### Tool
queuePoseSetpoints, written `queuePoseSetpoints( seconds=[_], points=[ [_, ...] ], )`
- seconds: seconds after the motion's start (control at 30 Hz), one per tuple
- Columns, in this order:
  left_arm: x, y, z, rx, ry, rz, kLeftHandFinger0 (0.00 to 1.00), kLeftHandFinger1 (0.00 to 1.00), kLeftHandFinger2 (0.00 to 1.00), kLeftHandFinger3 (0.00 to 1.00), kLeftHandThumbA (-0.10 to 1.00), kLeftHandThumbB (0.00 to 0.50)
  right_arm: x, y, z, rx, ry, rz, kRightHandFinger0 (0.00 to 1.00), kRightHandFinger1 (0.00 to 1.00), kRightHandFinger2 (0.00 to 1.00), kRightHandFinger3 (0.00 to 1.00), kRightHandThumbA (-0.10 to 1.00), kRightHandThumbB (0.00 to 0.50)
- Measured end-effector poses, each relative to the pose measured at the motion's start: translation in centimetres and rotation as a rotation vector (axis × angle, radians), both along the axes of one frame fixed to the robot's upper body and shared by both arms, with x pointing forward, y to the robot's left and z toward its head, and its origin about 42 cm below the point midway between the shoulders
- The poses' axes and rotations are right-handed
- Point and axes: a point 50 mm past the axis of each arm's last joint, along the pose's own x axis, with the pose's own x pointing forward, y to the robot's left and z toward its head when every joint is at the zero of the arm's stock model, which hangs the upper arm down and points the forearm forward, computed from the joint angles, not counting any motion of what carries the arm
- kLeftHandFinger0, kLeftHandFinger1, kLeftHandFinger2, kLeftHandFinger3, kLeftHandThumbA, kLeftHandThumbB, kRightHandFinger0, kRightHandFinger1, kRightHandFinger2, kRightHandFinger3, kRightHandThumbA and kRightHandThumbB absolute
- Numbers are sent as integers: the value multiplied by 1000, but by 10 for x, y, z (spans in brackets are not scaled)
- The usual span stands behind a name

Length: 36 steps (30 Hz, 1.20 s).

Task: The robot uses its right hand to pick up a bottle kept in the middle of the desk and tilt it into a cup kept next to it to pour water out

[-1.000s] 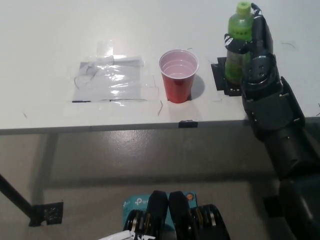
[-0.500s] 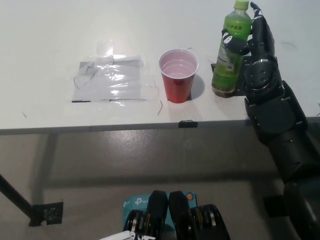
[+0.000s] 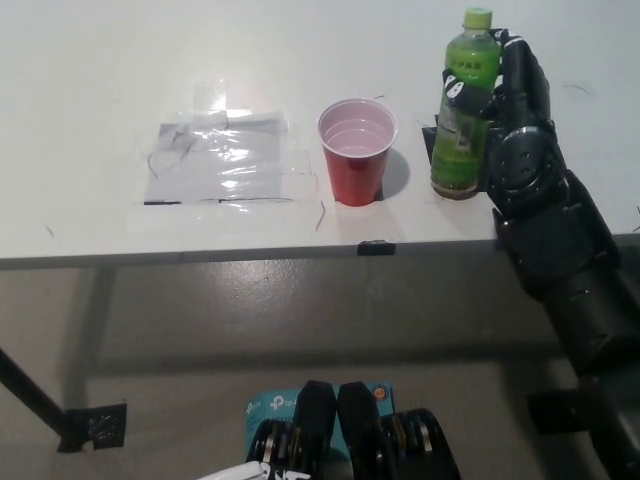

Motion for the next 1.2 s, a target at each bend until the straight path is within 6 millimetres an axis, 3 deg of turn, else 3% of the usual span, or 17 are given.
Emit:
queuePoseSetpoints(
  seconds=[0.03, 0.07, 0.17, 0.2, 0.3, 0.33, 0.37, 0.5, 0.57, 0.8, 0.87, 0.9, 0.93, 1.03, 1.1, 1.2],
  points=[
    [0, 0, 0, 0, 0, 1, 1000, 1000, 1000, 1000, 367, 500, -1, 0, 0, -16, -4, 5, 0, 106, 311, 18, -100, 93],
    [0, 1, 0, -1, 0, 4, 1000, 1000, 1000, 1000, 367, 500, -2, 0, 0, -35, -12, 12, 0, 107, 319, 15, -100, 103],
    [1, 1, 1, -1, -1, 5, 1000, 1000, 1000, 1000, 390, 500, -5, -1, 3, -75, -35, 27, 0, 80, 294, 67, -100, 155],
    [1, 1, 0, -1, -1, 5, 1000, 1000, 1000, 1000, 392, 500, -6, -1, 4, -88, -45, 32, 0, 75, 299, 128, -100, 156],
    [1, 1, 0, -1, -1, 4, 1000, 1000, 1000, 1000, 411, 500, -10, -1, 12, -157, -86, 57, 0, 14, 223, 246, -100, 85],
    [1, 1, 0, 0, -2, 4, 1000, 1000, 1000, 1000, 415, 500, -11, 0, 16, -187, -101, 69, 0, 1, 157, 237, -100, 93],
    [1, 1, 0, 0, -2, 3, 1000, 1000, 1000, 1000, 404, 500, -12, 1, 20, -223, -120, 83, 0, 0, 115, 292, -100, 109],
    [1, 1, 0, 2, -3, 4, 1000, 1000, 1000, 1000, 361, 500, -17, 0, 31, -352, -178, 126, 0, 0, 62, 342, -100, 101],
    [1, 1, 0, 1, -1, 4, 1000, 1000, 1000, 1000, 408, 500, -19, 0, 34, -416, -202, 149, 0, 0, 45, 395, -100, 114],
    [0, 2, 0, 4, 2, 5, 1000, 1000, 1000, 1000, 423, 500, -26, -2, 32, -582, -252, 223, 0, 0, 18, 390, -100, 112],
    [0, 2, 0, 5, 1, 5, 1000, 1000, 1000, 1000, 409, 500, -28, -2, 28, -621, -257, 247, 0, 0, 39, 407, -75, 98],
    [0, 2, 0, 5, 1, 5, 1000, 1000, 1000, 1000, 404, 500, -29, -1, 27, -643, -260, 263, 0, 53, 130, 402, -16, 87],
    [0, 2, 0, 5, 1, 5, 1000, 1000, 1000, 1000, 404, 500, -30, 0, 25, -661, -261, 276, 0, 58, 148, 402, -11, 88],
    [0, 2, 0, 5, 0, 5, 1000, 1000, 1000, 1000, 423, 500, -34, 2, 21, -731, -267, 312, 0, 10, 97, 369, -15, 145],
    [0, 2, 0, 5, 0, 5, 1000, 1000, 1000, 1000, 421, 500, -36, 4, 19, -781, -272, 333, 0, 0, 99, 379, 20, 135],
    [0, 2, 0, 5, 0, 5, 1000, 1000, 1000, 1000, 412, 500, -38, 7, 17, -836, -275, 358, 0, 0, 72, 371, 10, 180]
  ],
)
